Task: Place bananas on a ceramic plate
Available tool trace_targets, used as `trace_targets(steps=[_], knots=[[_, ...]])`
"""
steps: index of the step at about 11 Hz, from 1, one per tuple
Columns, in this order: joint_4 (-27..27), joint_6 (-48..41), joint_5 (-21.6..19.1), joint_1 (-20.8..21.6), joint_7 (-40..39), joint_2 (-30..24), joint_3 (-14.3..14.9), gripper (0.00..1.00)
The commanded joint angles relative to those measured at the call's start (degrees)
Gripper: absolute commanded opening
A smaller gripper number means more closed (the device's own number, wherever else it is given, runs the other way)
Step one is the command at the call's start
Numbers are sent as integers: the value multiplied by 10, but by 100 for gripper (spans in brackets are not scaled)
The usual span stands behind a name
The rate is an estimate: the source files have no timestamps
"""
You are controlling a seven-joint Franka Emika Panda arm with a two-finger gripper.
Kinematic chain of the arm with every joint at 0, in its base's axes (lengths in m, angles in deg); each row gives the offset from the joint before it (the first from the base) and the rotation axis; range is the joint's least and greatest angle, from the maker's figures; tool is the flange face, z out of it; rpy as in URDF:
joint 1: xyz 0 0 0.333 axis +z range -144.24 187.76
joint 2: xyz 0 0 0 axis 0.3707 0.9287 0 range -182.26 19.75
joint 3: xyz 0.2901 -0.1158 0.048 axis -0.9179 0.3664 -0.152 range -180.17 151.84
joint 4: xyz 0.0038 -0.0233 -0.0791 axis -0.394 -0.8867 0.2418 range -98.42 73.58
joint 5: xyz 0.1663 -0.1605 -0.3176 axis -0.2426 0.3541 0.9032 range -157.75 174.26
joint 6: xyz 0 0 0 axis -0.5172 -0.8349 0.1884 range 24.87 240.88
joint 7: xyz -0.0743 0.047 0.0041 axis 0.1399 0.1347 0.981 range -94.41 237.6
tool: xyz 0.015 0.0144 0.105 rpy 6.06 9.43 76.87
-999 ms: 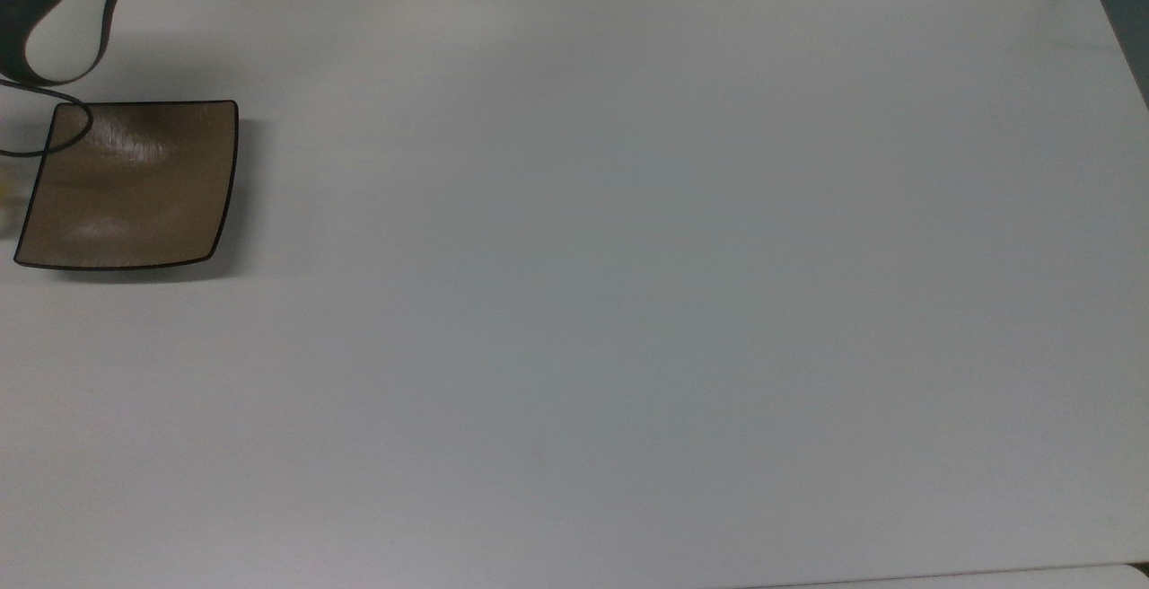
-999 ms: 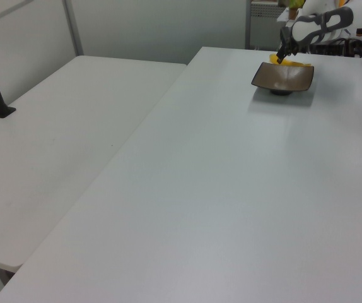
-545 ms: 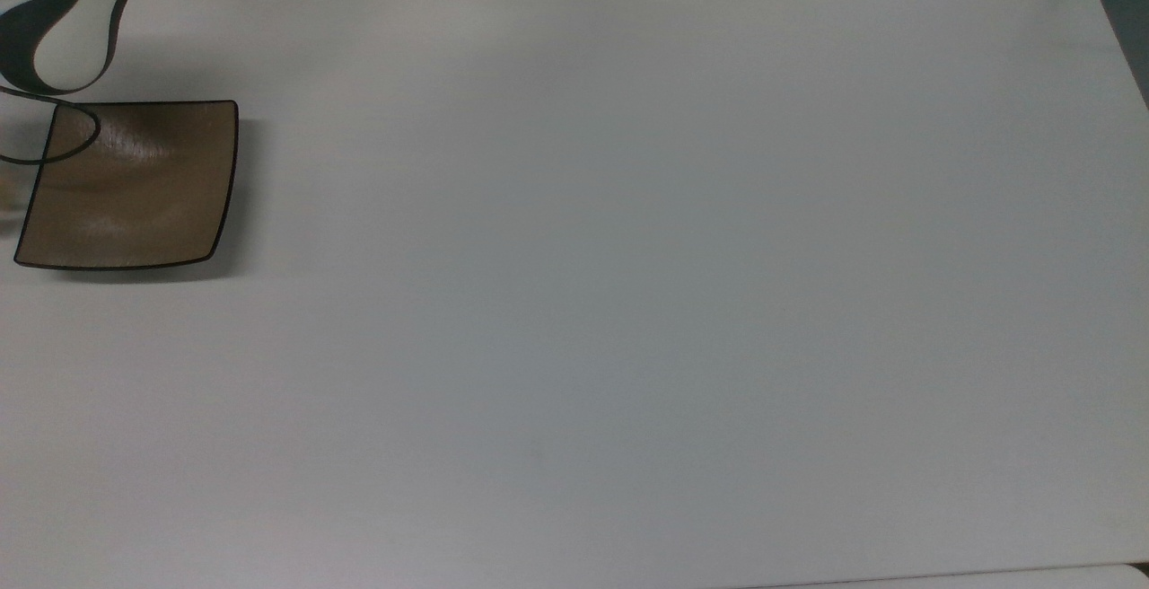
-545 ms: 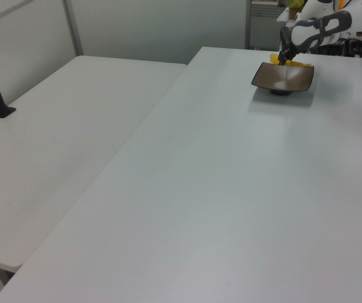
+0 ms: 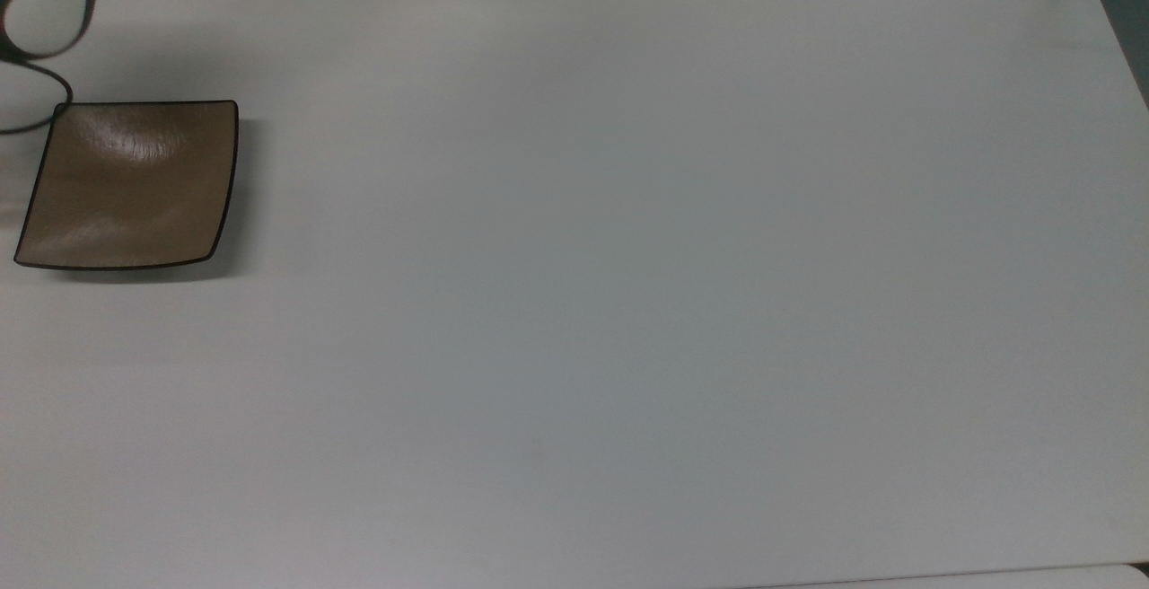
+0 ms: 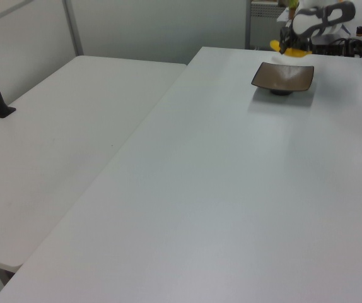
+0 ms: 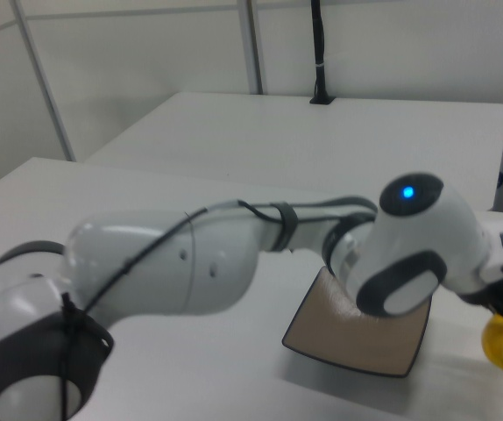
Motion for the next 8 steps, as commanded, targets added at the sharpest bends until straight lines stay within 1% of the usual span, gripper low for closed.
trace_targets(steps=[1,3,4,6,8], knots=[[-69,-84,1,-1,-9,-123,-29,0],[-101,-137,1,7,-10,-186,-44,0],[-115,-164,1,8,-13,-214,-59,0],[-119,-247,0,9,-50,-254,-91,0],[-132,-310,0,17,-84,-285,-114,0]])
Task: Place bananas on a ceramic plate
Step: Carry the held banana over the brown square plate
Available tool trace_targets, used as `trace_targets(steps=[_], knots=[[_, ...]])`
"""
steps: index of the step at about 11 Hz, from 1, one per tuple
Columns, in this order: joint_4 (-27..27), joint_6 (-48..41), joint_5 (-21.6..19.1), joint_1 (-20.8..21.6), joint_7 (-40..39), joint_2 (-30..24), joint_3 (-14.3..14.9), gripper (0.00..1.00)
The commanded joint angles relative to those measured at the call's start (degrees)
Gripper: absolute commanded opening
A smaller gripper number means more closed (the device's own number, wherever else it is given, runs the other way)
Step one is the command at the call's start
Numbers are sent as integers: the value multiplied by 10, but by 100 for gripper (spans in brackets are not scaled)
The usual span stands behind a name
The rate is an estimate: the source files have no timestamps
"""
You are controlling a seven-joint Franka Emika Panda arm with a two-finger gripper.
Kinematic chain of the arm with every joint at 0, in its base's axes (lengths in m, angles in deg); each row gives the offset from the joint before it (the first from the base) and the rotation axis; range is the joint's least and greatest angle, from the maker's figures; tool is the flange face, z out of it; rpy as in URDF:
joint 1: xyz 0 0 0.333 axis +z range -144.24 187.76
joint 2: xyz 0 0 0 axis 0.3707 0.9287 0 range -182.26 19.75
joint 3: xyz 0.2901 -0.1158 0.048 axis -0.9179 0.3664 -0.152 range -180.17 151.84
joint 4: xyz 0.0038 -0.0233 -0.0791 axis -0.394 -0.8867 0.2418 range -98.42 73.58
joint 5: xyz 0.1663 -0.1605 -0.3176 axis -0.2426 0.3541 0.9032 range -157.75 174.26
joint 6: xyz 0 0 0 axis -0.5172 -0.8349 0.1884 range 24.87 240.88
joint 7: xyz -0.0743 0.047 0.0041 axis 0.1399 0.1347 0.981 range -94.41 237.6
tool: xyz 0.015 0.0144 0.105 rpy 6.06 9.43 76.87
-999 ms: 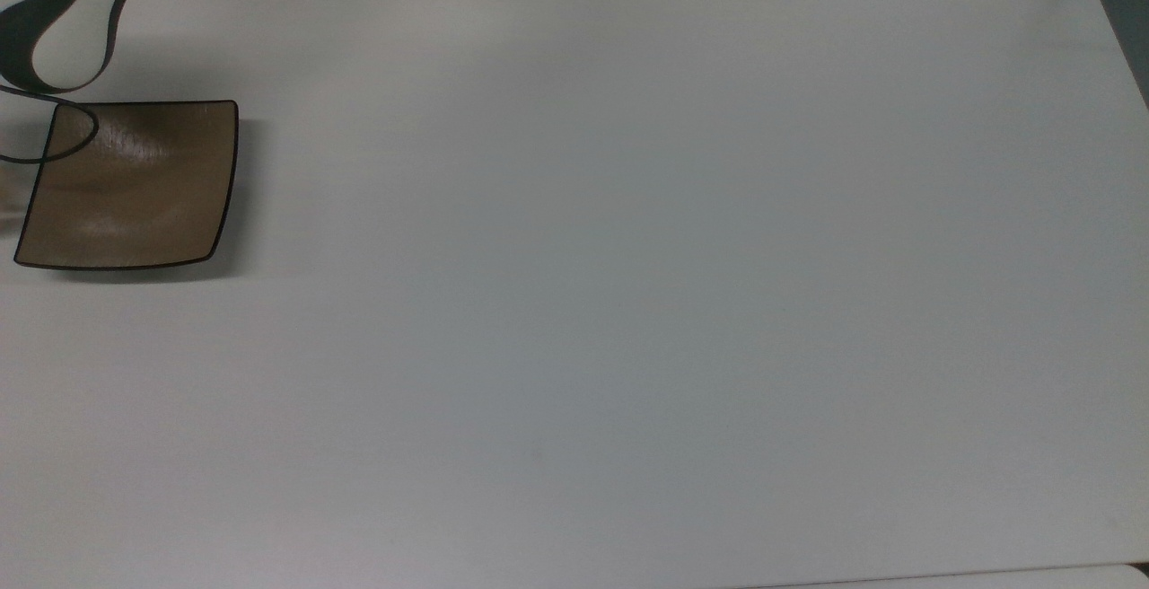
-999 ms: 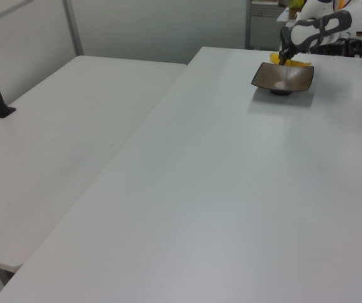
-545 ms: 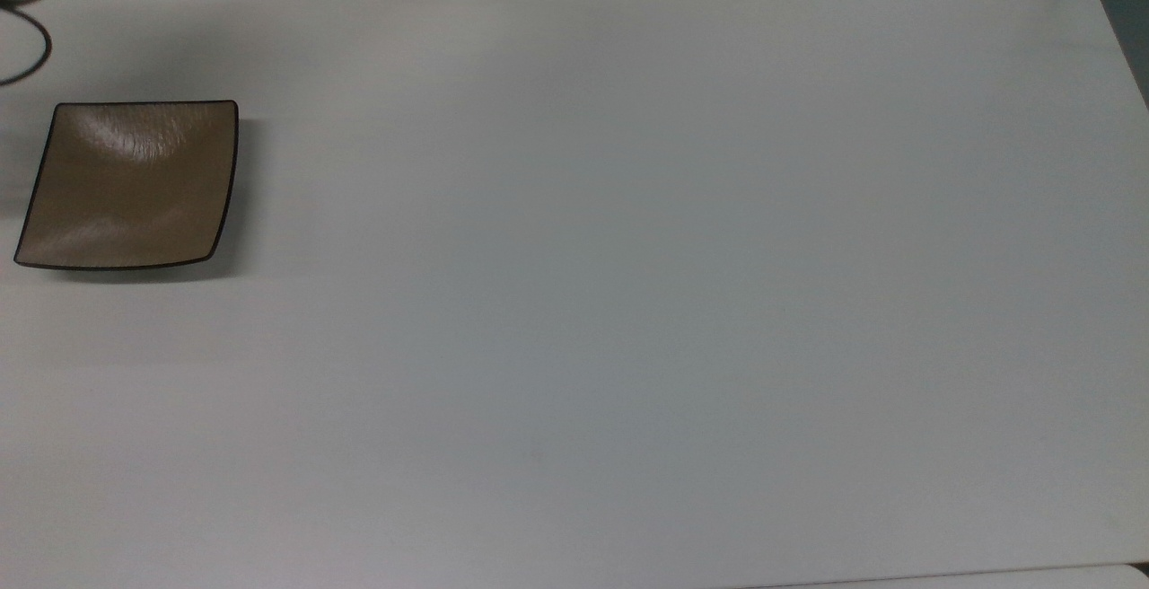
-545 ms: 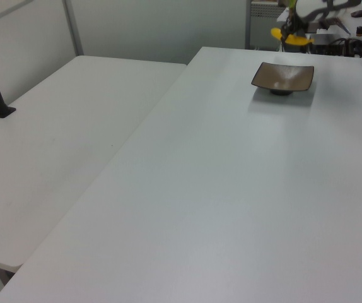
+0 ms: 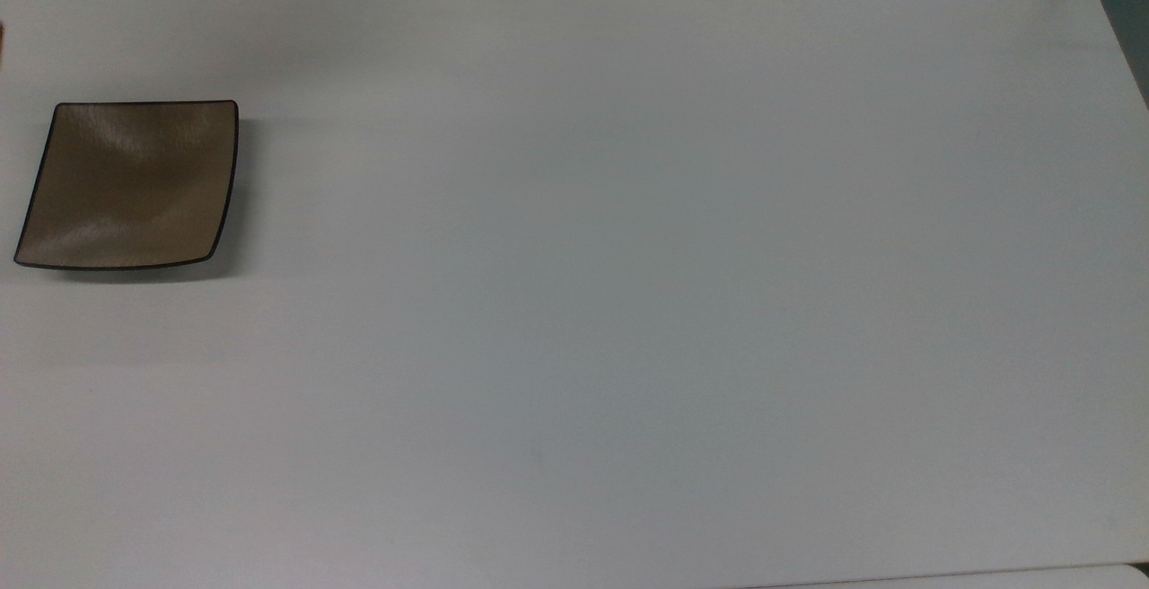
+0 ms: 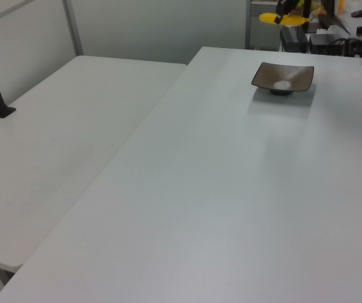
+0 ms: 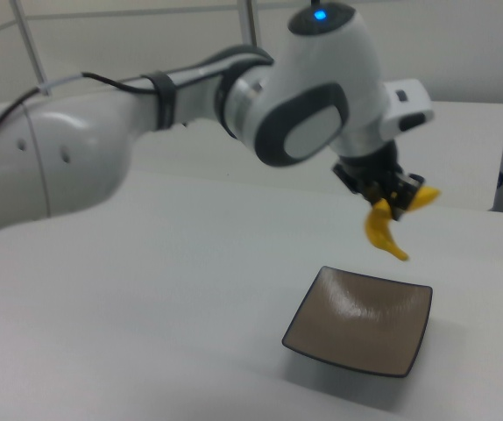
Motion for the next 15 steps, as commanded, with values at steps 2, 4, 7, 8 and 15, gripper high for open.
trace_targets(steps=[2,4,7,8,15], knots=[[-119,-67,0,11,-89,-94,-37,0],[-162,-58,0,12,-92,-102,-52,0],[-225,29,0,19,-70,-98,-53,0],[-250,69,2,19,-63,-95,-52,0],[-309,204,22,9,-66,-61,-39,1]])
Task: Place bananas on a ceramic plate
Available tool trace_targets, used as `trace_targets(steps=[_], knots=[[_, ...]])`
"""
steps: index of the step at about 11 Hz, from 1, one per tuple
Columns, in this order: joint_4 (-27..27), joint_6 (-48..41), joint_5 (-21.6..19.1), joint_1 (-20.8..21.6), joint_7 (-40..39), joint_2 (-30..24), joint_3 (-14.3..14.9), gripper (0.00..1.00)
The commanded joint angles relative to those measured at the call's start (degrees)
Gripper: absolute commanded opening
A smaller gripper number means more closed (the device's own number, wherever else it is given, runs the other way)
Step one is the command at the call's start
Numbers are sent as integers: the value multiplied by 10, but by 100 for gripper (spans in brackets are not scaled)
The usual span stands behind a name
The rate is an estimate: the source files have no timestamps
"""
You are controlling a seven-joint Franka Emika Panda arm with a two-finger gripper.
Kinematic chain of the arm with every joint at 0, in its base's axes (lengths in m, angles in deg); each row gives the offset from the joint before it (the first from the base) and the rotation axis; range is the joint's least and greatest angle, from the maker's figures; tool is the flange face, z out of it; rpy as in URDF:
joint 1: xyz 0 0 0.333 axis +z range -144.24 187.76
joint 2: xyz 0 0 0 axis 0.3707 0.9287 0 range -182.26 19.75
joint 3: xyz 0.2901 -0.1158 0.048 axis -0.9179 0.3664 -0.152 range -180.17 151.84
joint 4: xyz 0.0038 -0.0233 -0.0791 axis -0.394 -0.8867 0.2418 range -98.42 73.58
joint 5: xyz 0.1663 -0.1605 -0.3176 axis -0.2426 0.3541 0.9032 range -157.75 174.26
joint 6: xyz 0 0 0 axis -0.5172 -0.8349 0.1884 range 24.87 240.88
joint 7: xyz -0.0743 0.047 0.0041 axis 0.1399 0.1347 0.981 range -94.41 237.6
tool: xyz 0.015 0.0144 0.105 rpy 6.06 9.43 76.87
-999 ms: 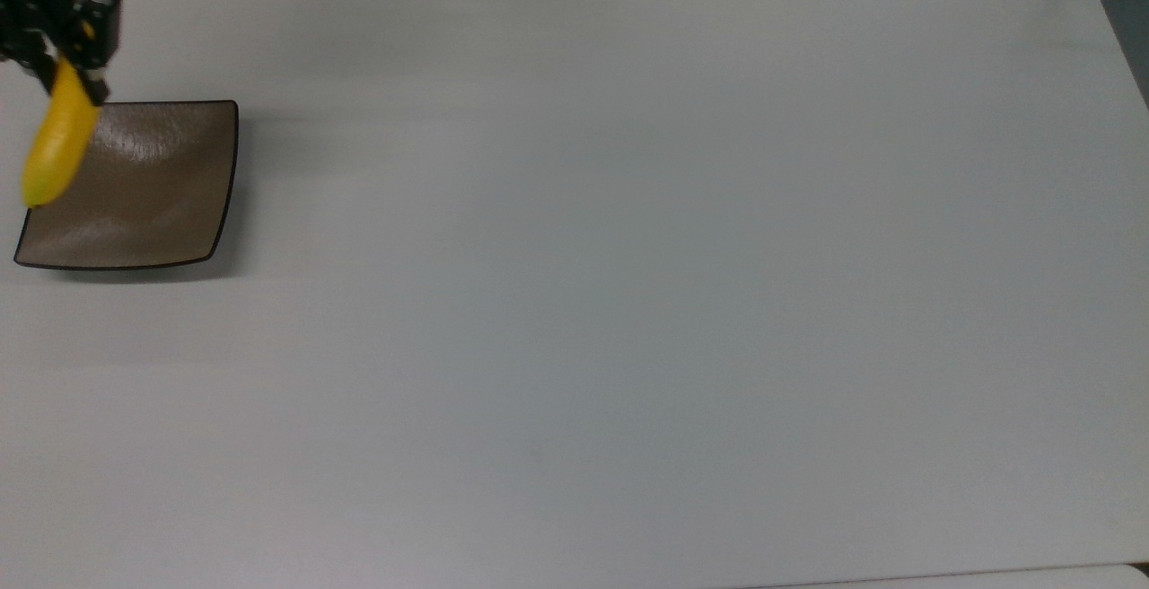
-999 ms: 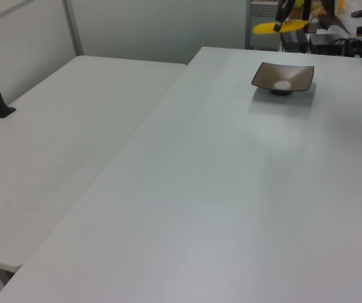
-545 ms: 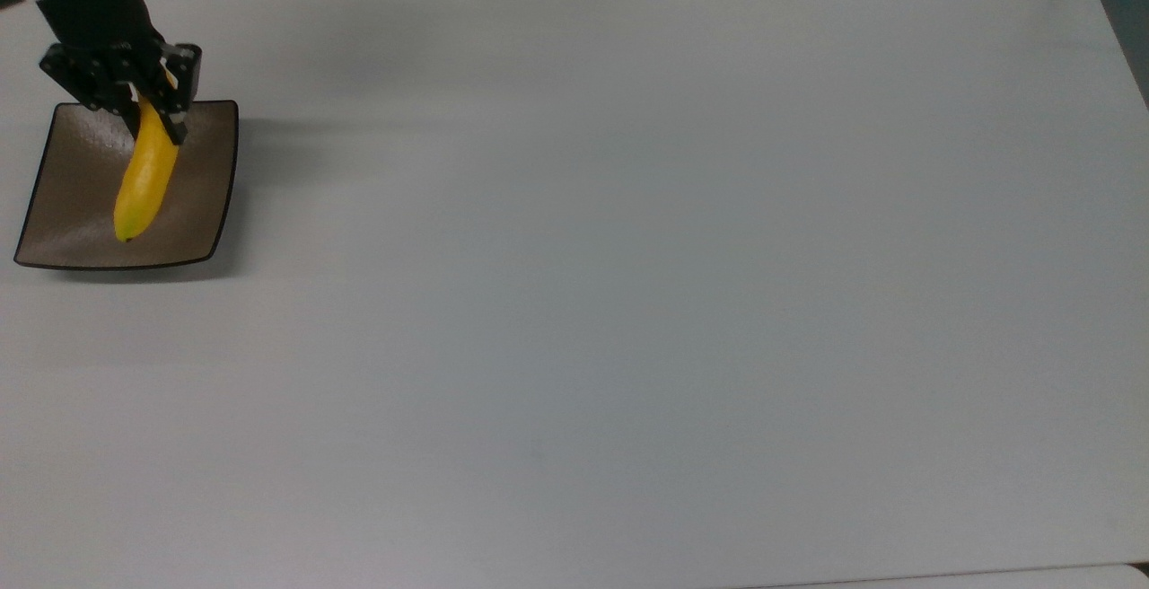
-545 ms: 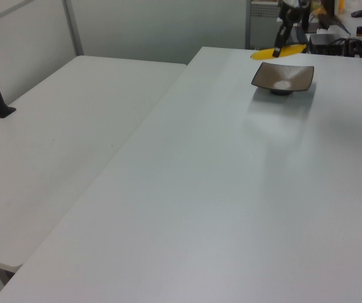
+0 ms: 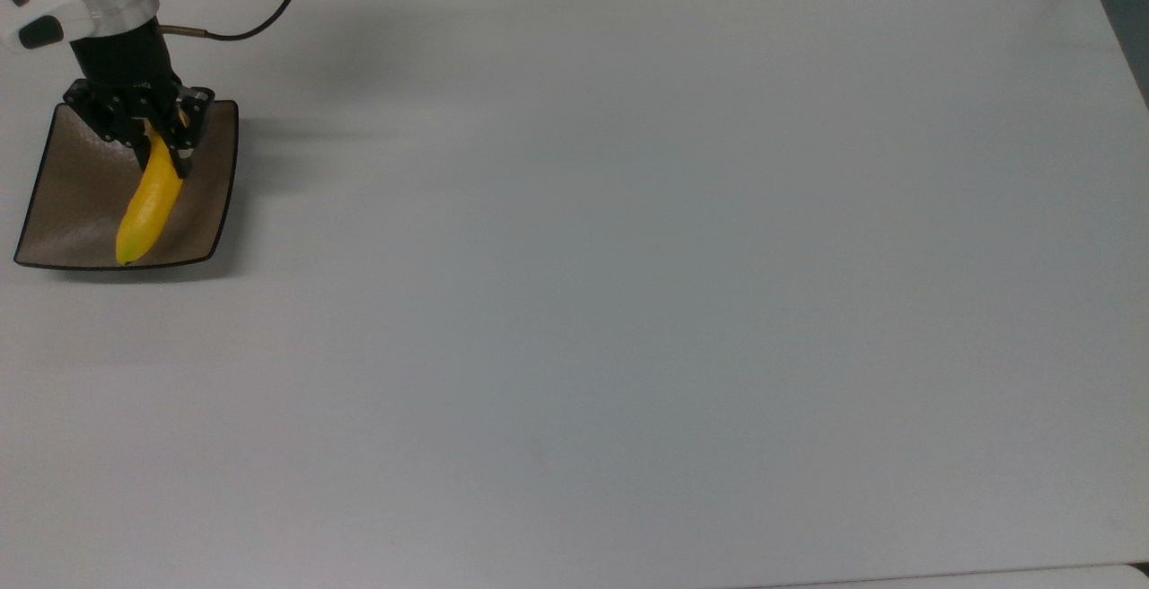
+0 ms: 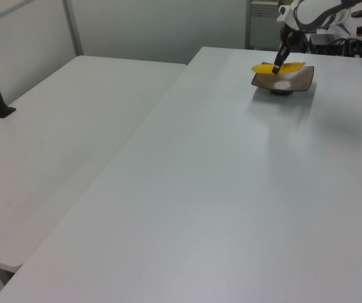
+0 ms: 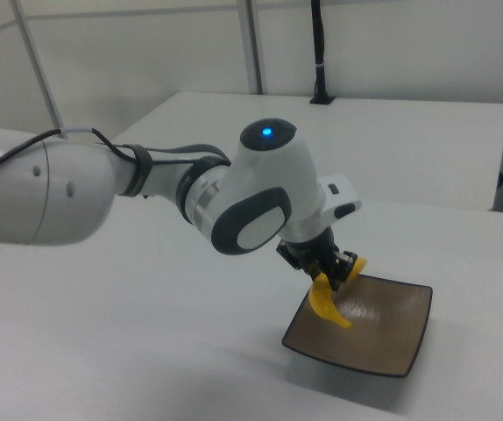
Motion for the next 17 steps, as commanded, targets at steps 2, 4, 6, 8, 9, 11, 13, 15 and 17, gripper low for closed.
trace_targets(steps=[2,4,6,8,9,11,13,15,17], knots=[[-15,33,18,-6,5,6,8,18],[-14,30,18,-10,3,5,8,45],[-11,25,17,-9,11,-2,8,100],[-3,-15,17,-1,34,-35,8,100],[15,-80,17,3,44,-59,8,100],[59,-225,15,42,51,-106,27,100],[87,-342,7,134,51,-146,90,100],[95,-425,-8,210,97,-186,126,100],[95,-474,-3,282,178,-211,128,100]])
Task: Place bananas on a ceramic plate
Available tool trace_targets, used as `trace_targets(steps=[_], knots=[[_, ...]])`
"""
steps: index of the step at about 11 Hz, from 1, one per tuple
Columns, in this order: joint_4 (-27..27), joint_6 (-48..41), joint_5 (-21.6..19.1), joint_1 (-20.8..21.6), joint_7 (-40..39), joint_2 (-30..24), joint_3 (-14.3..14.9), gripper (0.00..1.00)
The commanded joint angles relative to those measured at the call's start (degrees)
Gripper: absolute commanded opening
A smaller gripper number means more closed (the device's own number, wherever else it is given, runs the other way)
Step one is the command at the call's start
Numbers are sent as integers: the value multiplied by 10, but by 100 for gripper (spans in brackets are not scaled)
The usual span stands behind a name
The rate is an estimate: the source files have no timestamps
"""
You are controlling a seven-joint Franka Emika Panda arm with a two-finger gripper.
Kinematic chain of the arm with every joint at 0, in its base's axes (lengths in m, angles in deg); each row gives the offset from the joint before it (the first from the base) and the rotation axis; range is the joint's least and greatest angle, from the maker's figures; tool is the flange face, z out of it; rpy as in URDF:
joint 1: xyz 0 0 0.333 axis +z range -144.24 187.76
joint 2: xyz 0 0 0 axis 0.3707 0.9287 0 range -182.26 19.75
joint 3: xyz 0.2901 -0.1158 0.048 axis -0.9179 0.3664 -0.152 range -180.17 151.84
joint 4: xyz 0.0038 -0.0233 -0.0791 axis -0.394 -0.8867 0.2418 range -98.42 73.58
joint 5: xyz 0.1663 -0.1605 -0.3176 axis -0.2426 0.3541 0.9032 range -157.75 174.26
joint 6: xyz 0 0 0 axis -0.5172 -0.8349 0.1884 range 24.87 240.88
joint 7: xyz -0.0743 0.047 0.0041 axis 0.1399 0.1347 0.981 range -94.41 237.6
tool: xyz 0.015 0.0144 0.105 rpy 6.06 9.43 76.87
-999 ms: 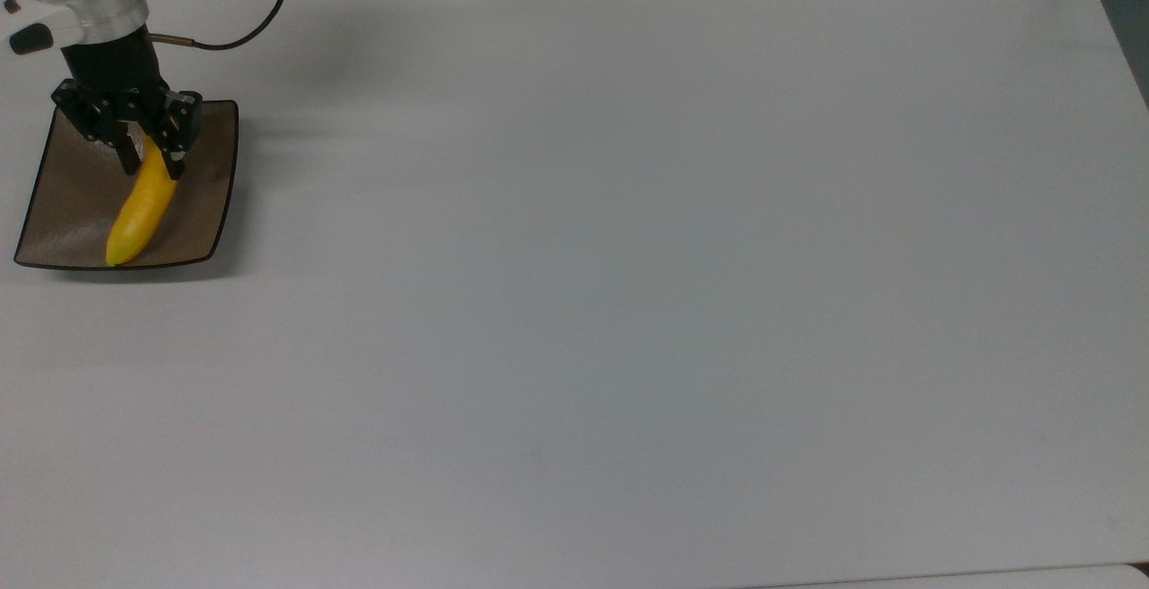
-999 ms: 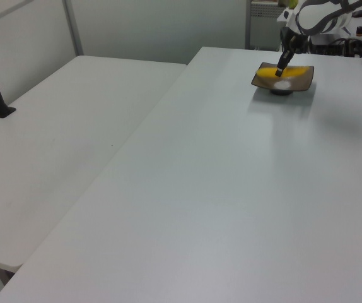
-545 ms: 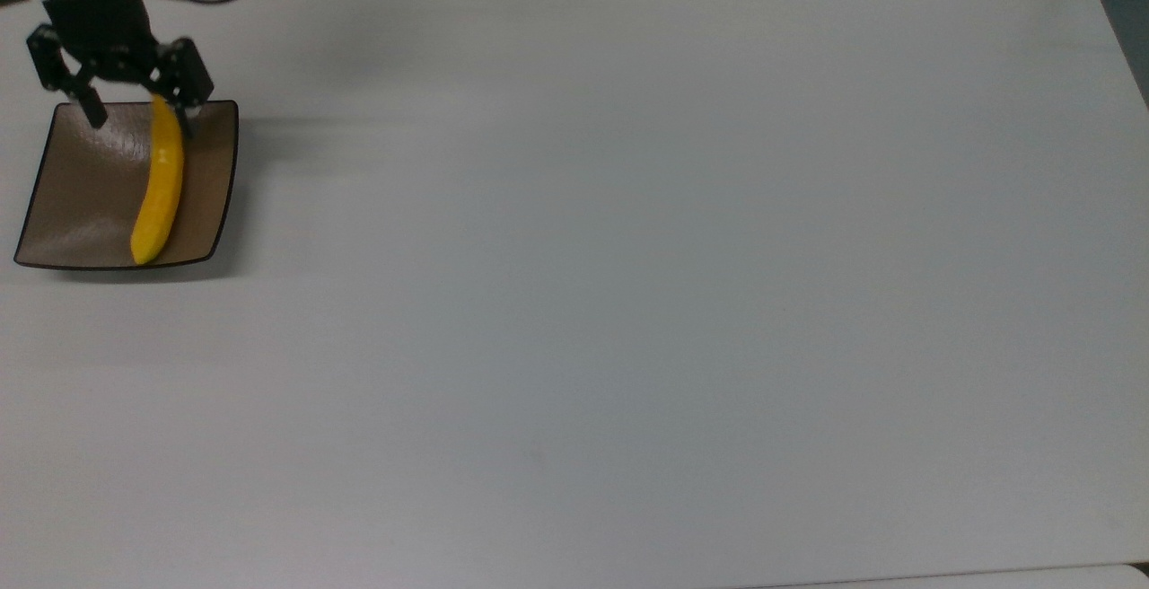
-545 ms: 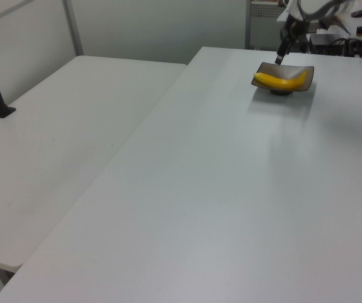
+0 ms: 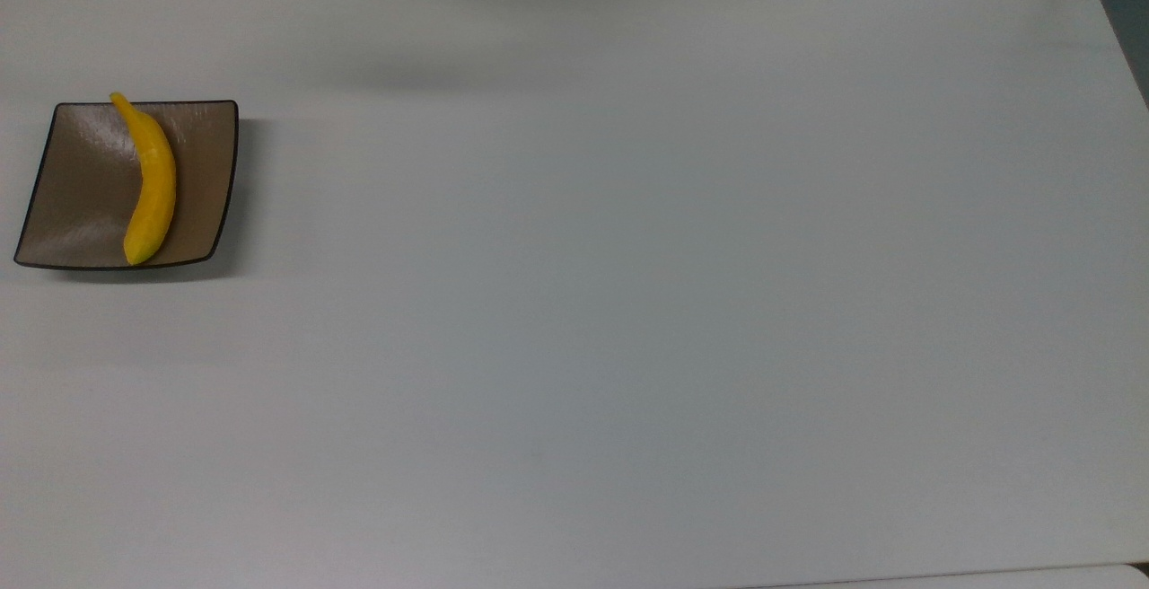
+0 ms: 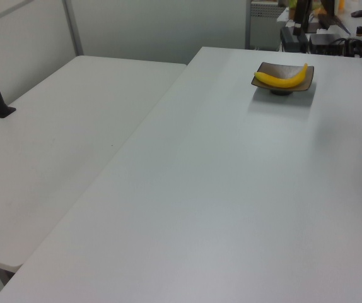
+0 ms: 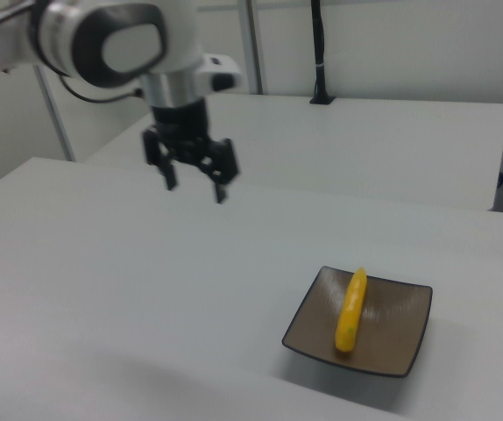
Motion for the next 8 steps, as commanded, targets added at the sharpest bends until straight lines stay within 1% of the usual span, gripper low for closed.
trace_targets(steps=[1,2,3,4,6,7,8], knots=[[-5,-54,-1,115,103,-31,18,100],[-5,-50,-1,152,126,-30,18,100],[-7,-45,0,189,135,-28,25,100],[-10,-38,1,216,136,-28,33,100],[-11,-11,-5,243,127,-22,57,100],[-12,9,-5,254,133,-19,58,100],[-15,13,-5,254,133,-18,58,100]])
